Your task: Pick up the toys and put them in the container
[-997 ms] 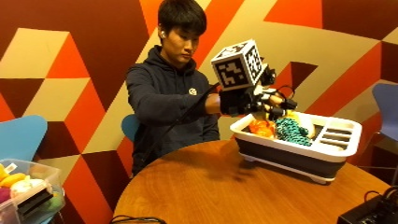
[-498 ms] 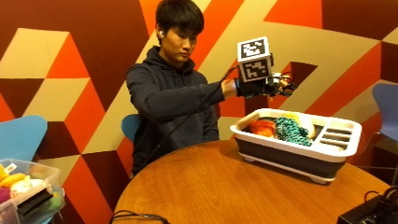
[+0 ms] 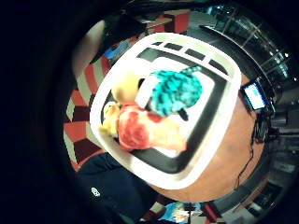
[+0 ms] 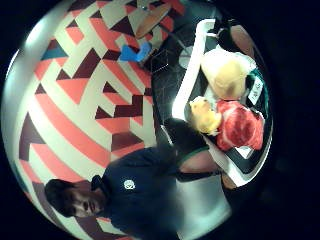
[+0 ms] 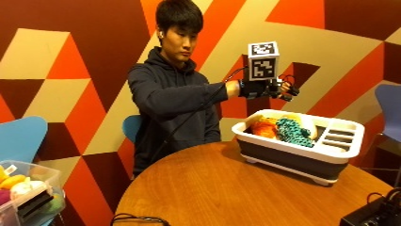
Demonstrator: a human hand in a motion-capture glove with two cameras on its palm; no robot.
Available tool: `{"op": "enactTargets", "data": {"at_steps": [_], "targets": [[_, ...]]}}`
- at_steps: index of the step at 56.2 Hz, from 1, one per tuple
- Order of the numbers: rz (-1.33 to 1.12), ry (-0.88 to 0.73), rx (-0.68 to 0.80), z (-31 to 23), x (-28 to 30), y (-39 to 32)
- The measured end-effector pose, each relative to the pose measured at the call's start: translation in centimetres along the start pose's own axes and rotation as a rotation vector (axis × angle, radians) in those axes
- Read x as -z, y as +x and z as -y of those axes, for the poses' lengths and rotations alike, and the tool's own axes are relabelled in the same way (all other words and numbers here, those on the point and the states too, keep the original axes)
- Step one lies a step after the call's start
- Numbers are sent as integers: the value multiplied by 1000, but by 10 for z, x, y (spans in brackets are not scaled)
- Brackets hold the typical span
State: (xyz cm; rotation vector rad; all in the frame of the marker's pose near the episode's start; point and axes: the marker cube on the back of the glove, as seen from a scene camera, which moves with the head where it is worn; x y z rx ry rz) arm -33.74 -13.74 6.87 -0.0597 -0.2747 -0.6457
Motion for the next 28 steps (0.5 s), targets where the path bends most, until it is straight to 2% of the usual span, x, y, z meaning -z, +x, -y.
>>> {"op": "enactTargets", "data": {"at_steps": [12, 17, 28], "targets": [[-42, 78, -105, -14, 30, 44], [-73, 83, -76, -23, 28, 43], [-111, 121, -106, -45, 41, 68]]}}
